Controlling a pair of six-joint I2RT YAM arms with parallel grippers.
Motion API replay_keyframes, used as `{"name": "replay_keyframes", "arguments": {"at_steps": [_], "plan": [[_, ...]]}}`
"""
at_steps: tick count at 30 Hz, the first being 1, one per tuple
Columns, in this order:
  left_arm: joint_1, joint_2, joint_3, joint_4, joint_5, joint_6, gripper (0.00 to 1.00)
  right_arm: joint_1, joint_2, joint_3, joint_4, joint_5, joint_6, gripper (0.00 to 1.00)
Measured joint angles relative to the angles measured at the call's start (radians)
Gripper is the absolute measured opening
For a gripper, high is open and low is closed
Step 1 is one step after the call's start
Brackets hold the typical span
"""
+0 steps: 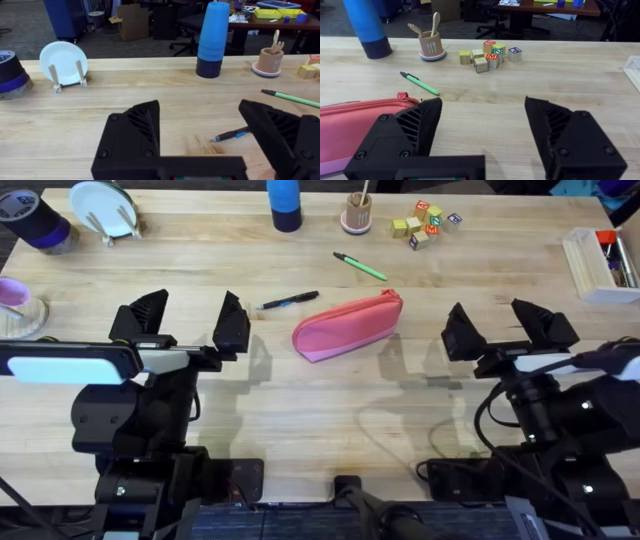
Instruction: Unzip the bag, pick up the pens from the table one at a time and place them inside, then zip the bag closed.
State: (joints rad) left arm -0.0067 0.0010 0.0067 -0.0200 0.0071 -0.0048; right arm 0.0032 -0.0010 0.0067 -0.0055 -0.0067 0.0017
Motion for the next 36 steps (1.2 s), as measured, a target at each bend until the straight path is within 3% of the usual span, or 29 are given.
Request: {"name": "replay_keyframes", "arguments": {"at_steps": [20, 27, 36], "plan": [[0.0, 0.0, 0.005, -0.02, 0.005, -0.014, 0.993, 0.0, 0.0, 0.01, -0.028, 0.006, -0.002, 0.997], [0.0, 0.001, 0.173, -0.299, 0.023, -0.113, 0.993, 0.0, 0.066, 0.196, -0.363, 0.039, -0.009, 0.997], [0.0, 0.13, 0.476, -0.604, 0.087, -0.146, 0.994, 0.0, 0.394, 0.537, -0.643, 0.045, -0.025, 0.996]]}}
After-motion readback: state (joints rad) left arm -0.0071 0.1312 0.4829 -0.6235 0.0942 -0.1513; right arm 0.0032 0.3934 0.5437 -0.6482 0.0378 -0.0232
